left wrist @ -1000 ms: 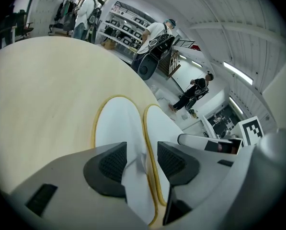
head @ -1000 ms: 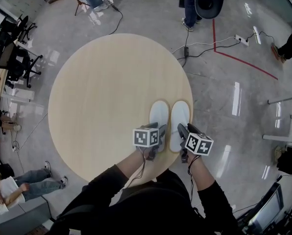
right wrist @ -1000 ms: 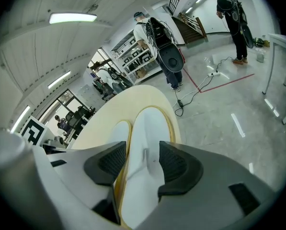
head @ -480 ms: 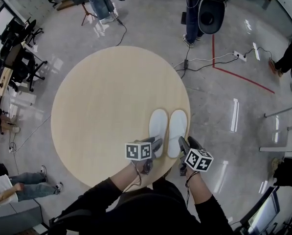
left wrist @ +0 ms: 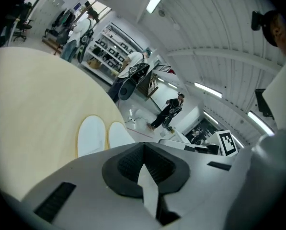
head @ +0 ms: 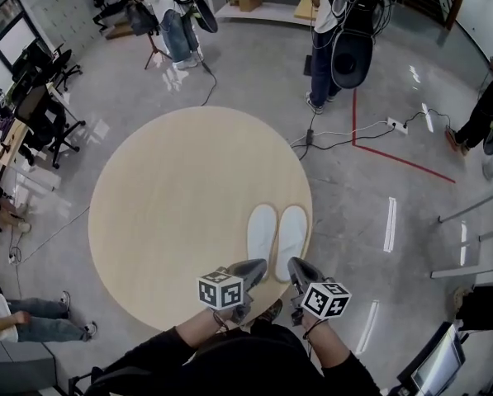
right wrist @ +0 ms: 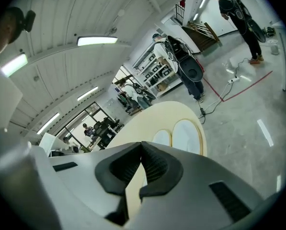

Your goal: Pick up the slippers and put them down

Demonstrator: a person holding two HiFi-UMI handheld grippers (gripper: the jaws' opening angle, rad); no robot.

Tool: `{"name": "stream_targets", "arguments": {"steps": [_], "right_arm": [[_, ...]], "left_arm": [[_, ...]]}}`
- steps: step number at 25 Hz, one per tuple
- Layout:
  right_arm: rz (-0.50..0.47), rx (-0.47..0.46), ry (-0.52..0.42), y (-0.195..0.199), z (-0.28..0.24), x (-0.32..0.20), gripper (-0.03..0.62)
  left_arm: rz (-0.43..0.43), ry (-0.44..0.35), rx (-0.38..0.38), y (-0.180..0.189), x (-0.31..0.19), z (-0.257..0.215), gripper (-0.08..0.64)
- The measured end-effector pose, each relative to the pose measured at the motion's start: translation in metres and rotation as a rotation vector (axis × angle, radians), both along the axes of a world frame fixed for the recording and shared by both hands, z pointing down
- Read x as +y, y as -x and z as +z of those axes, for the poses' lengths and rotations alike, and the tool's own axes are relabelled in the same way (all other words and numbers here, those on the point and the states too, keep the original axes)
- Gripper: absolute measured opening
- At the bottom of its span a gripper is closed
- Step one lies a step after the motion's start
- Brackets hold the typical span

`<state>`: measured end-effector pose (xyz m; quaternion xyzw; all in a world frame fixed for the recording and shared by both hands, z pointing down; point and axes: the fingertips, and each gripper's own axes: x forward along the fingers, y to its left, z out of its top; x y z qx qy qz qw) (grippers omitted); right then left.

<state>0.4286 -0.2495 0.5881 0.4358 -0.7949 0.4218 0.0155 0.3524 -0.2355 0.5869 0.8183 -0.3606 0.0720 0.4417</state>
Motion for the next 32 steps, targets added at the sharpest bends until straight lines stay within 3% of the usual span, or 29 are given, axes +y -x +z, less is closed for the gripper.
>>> {"name": "stream_targets", "arguments": {"steps": [4,7,11,16,26,32], "right_arm": [[-0.060,0.008,-0.062,0.008,-0.020,0.016,0.015],[-0.073,0.044,-0.144,0.015,-0.039,0.019,0.015],[-0.061,0.074,-0.248,0.023,-0.068,0.021,0.017],[-0.066,0.012,-0.292,0.047,-0.102,0.036,0.017],[-0.123,0.092,-0.386,0.099,-0.140,0.050,0.015],[-0.207,0.065,-0.394,0.147,-0.145,0.055,0.015]], "left_arm": [[0.071,-0.072,-0.016,-0.012,0.022,-0.018,0.023],[0.069,-0.114,-0.059,-0.008,0.029,-0.030,0.025],[0.059,-0.157,-0.042,-0.002,0.033,-0.050,0.025],[0.051,-0.235,-0.003,0.023,0.034,-0.088,0.025],[0.026,-0.297,0.037,0.060,0.046,-0.120,0.025],[-0.026,-0.331,-0.015,0.100,0.053,-0.126,0.025]]}}
